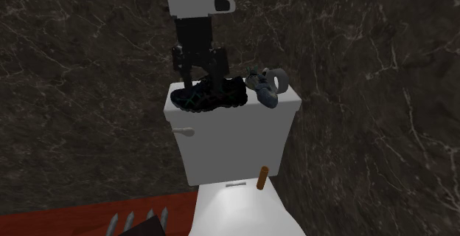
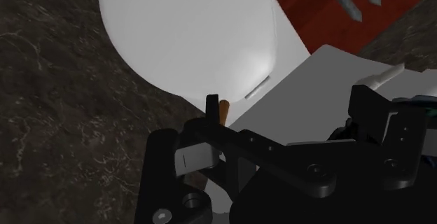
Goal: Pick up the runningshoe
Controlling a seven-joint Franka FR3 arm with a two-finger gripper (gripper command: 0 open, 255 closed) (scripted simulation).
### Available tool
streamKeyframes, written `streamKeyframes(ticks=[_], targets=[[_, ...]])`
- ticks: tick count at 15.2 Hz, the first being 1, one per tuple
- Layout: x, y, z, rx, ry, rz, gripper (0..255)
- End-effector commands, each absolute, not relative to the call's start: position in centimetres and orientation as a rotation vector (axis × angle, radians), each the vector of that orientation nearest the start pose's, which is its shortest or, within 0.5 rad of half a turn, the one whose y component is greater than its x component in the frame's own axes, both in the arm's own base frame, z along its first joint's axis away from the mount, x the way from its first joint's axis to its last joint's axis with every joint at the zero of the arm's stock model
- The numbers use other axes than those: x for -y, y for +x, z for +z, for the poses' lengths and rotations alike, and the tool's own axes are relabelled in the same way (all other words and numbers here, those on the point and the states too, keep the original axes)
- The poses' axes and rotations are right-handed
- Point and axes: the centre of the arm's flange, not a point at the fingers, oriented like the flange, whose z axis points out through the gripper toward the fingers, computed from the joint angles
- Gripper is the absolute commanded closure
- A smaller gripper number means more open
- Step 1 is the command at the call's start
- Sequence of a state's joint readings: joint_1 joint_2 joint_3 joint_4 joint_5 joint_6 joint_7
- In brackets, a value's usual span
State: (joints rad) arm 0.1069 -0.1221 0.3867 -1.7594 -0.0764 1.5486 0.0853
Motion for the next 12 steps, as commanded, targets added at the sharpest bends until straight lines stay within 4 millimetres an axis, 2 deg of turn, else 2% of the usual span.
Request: streamKeyframes(ticks=[1, 10, 11, 12], targets=[[-27.0, 46.2, 59.3, 0.724, -3.229, 0.078, 0], [-38.8, 50.4, 58.9, 1.012, -3.263, -0.002, 0], [-39.8, 50.6, 58.9, 1.036, -3.265, -0.009, 0], [-39.8, 50.6, 58.4, 1.036, -3.265, -0.009, 0]])
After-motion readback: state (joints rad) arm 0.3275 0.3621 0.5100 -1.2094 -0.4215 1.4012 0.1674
